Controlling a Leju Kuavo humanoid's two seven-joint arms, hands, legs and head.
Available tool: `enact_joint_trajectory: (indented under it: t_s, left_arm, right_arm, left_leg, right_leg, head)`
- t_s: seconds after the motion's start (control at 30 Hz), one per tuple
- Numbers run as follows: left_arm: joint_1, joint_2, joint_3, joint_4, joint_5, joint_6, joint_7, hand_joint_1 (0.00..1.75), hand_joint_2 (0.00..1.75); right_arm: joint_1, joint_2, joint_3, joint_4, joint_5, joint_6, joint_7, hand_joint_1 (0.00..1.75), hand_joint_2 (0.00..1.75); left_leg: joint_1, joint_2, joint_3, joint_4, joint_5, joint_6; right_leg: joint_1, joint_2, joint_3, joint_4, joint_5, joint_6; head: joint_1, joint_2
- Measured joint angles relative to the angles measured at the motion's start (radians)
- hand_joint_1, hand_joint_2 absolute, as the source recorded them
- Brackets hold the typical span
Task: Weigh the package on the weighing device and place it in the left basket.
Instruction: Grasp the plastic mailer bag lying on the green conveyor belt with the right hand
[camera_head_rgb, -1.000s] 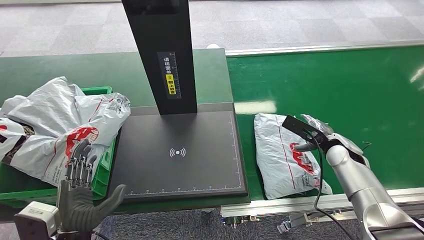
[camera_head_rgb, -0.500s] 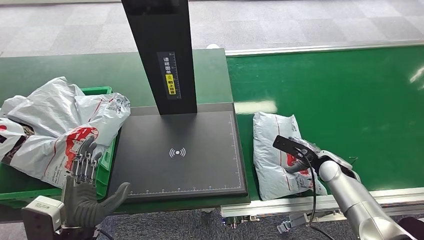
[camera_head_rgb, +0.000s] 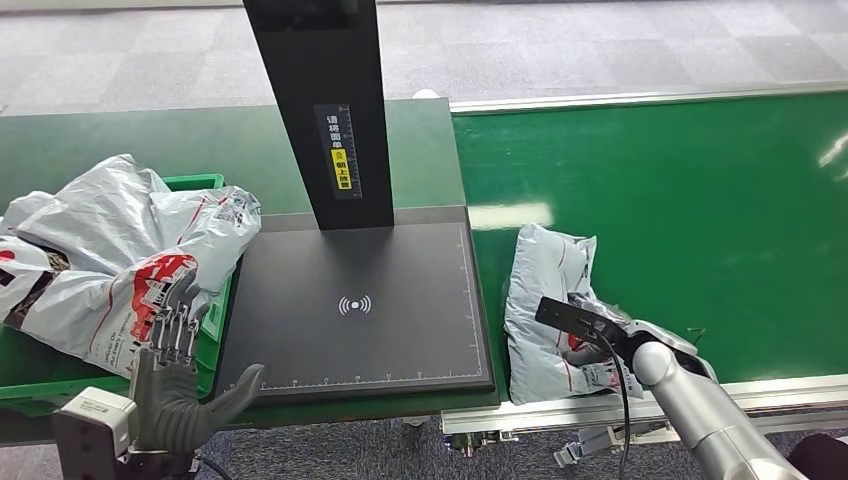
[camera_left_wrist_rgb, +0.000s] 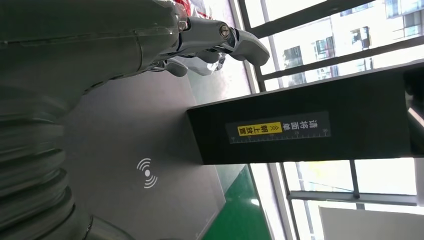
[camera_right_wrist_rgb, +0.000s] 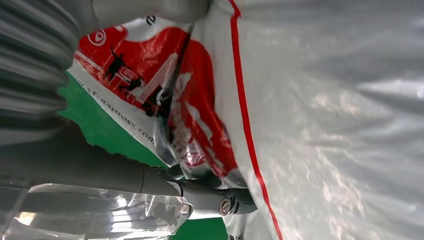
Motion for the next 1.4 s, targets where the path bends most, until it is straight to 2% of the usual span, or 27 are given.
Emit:
enact_joint_trajectory:
  t_s: [0.07,0.23,0.4,0.53,0.67,0.77,1.0,1.17,1.4]
  left_arm:
    - [-0.001,0.0,0.0,0.0,-0.001,-0.001,0.004,0.0,1.75]
    - [-0.004,0.0,0.0,0.0,-0.001,-0.004,0.007,0.0,1.75]
    - [-0.005,0.0,0.0,0.0,0.002,-0.006,0.007,0.0,1.75]
    - [-0.004,0.0,0.0,0.0,0.003,-0.006,0.007,0.0,1.75]
    - [0.001,0.0,0.0,0.0,0.004,-0.001,0.007,0.0,1.75]
    - [0.012,0.0,0.0,-0.003,0.001,0.004,0.006,0.0,1.75]
    - [0.041,-0.002,0.0,-0.028,-0.014,0.017,0.006,0.0,1.75]
    - [0.041,-0.01,0.002,-0.036,-0.015,0.018,0.008,0.0,1.75]
    - [0.043,-0.015,0.005,-0.037,-0.016,0.018,0.005,0.0,1.75]
  right_arm:
    - [0.013,-0.006,0.002,-0.014,0.0,0.002,0.0,1.73,1.75]
    - [0.046,-0.019,0.004,-0.052,-0.006,0.004,0.004,1.53,1.75]
    - [0.087,-0.033,0.002,-0.102,-0.026,0.01,0.014,1.54,1.75]
    - [0.115,-0.043,-0.007,-0.144,-0.033,0.01,0.019,1.64,1.75]
    - [0.132,-0.04,-0.028,-0.17,-0.039,-0.044,0.02,1.62,1.75]
    - [0.144,-0.032,-0.054,-0.189,-0.05,-0.087,0.021,1.72,1.75]
    - [0.173,-0.009,-0.178,-0.27,-0.091,-0.217,0.029,1.74,1.75]
    - [0.184,0.004,-0.292,-0.326,-0.097,-0.303,0.043,1.64,1.75]
    - [0.23,0.005,-0.45,-0.379,-0.093,-0.345,0.05,1.72,1.75]
  left_leg:
    - [0.0,0.0,0.001,0.0,0.0,0.0]
    - [0.0,0.0,0.002,0.0,0.0,0.0]
    - [0.0,0.0,0.003,0.0,0.0,0.0]
    - [0.0,0.0,0.002,0.0,0.0,0.0]
    - [0.0,-0.001,0.0,0.0,0.0,0.0]
    - [0.0,-0.001,-0.001,0.0,0.0,0.0]
    - [0.0,-0.001,-0.003,0.0,0.0,0.0]
    - [0.0,-0.001,-0.003,0.0,0.0,0.0]
    - [0.0,-0.003,-0.005,0.0,0.0,0.0]
  right_leg:
    - [0.0,0.0,0.001,0.0,0.0,0.0]
    - [0.0,0.0,0.002,0.0,0.0,0.0]
    - [0.0,0.0,0.003,0.0,0.0,0.0]
    - [0.0,0.0,0.003,0.0,0.0,0.0]
    - [0.0,-0.001,0.002,0.0,-0.001,0.0]
    - [0.0,-0.001,0.001,0.0,0.0,0.0]
    - [-0.001,-0.001,-0.001,0.0,0.0,0.001]
    - [-0.001,-0.001,-0.002,0.0,0.0,0.001]
    - [-0.001,-0.002,-0.003,0.0,0.0,0.001]
  head:
    - [0.0,0.0]
    - [0.0,0.0]
    - [0.0,0.0]
    - [0.0,0.0]
    - [0.0,0.0]
    - [0.0,0.0]
    - [0.0,0.0]
    - [0.0,0.0]
    - [0.0,0.0]
